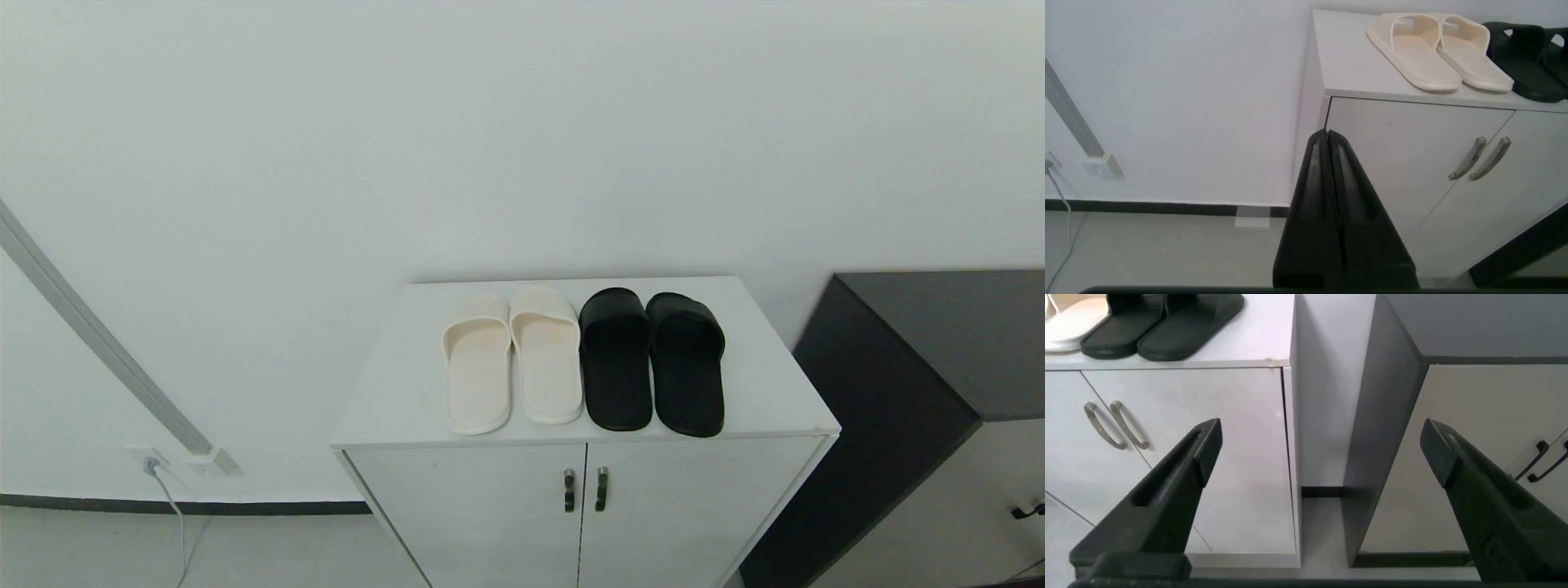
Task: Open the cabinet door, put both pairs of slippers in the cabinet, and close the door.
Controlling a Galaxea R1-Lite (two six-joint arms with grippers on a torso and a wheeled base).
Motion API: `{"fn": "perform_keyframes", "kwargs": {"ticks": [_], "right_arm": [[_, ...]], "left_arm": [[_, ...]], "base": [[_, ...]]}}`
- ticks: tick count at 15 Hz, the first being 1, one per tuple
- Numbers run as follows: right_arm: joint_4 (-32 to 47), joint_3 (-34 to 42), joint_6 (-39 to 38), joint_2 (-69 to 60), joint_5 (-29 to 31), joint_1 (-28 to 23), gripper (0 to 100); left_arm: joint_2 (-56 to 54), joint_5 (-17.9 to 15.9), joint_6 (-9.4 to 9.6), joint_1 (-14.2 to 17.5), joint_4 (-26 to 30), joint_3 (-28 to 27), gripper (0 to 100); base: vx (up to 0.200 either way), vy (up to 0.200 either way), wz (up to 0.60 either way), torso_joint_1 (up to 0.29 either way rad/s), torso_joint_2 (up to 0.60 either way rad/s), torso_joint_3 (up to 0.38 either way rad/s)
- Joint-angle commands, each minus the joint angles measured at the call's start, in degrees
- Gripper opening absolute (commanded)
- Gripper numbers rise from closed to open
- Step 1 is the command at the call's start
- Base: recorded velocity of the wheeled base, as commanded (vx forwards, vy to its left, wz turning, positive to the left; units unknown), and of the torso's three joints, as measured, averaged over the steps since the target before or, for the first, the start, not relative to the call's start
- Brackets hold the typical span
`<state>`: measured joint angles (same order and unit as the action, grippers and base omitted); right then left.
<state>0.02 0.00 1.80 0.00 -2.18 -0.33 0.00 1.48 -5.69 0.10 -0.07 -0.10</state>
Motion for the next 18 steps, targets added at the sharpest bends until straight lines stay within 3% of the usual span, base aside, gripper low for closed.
{"fn": "perform_keyframes", "kwargs": {"ticks": [1, 8, 9, 10, 12, 16, 18], "right_arm": [[0.1, 0.0, 0.1, 0.1, 0.0, 0.0, 100], [-0.5, -0.1, 0.9, 0.0, 0.2, 0.1, 100], [-0.8, -2.5, 0.0, 0.8, 0.2, 0.0, 100], [0.2, -15.8, -8.4, 8.5, 0.2, 1.9, 100], [0.4, -14.0, -3.6, 19.3, -0.2, 4.0, 100], [-15.9, -12.7, -8.2, 42.3, -1.2, 11.0, 100], [-26.2, -16.8, -8.4, 55.0, -0.1, 14.1, 100]], "left_arm": [[0.0, 0.1, -0.02, 0.0, 0.0, 0.0, 0], [0.0, 0.1, -0.11, 0.0, 0.0, 0.0, 0], [0.0, 0.1, -0.02, 0.0, 0.1, 0.0, 0], [0.1, 0.0, -0.02, 0.0, 0.1, 0.0, 0], [0.0, 0.1, -0.02, 0.0, 0.0, 0.0, 0], [0.0, 0.1, -0.02, 0.0, 0.0, 0.0, 0], [0.0, 0.1, -0.02, 0.0, 0.0, 0.1, 0]], "base": [[0.000, 0.000, 0.00, 0.000, 0.00, 0.000], [0.000, 0.000, 0.00, 0.000, 0.00, 0.000], [0.000, 0.000, 0.00, 0.000, 0.00, 0.000], [0.000, 0.000, 0.00, 0.000, 0.00, 0.000], [0.000, 0.000, 0.00, 0.000, 0.00, 0.000], [0.000, 0.000, 0.00, 0.000, 0.00, 0.000], [0.000, 0.000, 0.00, 0.000, 0.00, 0.000]]}}
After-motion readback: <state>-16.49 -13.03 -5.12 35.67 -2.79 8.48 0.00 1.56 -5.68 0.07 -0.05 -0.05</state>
